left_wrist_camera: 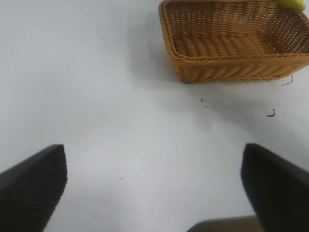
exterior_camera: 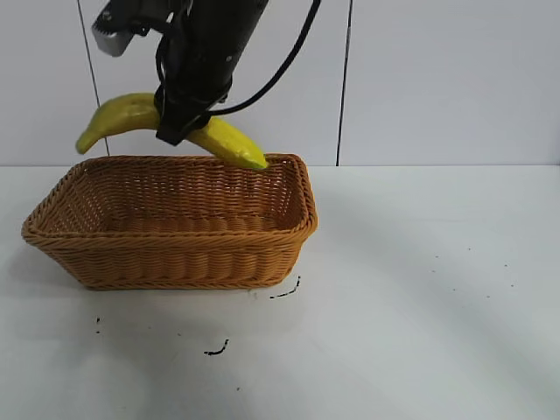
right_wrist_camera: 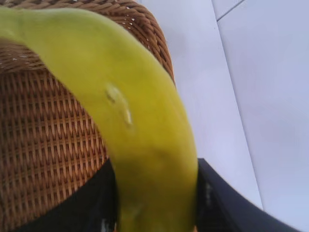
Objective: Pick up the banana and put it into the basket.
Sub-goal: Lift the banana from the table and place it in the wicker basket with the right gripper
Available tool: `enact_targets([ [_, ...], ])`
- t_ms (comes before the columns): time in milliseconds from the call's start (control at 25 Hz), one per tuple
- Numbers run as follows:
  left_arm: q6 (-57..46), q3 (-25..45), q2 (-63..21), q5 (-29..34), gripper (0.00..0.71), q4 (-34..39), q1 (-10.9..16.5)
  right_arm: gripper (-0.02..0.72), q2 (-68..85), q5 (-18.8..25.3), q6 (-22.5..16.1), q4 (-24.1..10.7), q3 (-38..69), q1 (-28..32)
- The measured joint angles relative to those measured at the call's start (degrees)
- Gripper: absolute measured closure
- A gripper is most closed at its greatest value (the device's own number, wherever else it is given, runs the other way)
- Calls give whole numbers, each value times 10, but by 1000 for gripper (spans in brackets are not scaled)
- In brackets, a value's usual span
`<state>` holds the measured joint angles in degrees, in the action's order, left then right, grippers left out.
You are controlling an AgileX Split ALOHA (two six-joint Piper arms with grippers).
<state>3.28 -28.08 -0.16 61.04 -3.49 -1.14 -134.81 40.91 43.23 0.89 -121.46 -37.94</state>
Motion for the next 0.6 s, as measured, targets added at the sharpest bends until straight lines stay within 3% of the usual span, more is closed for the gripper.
enact_targets([
  [600,0,0,0,0,15,0,0,384,-87,-52,-2,12,1,0],
])
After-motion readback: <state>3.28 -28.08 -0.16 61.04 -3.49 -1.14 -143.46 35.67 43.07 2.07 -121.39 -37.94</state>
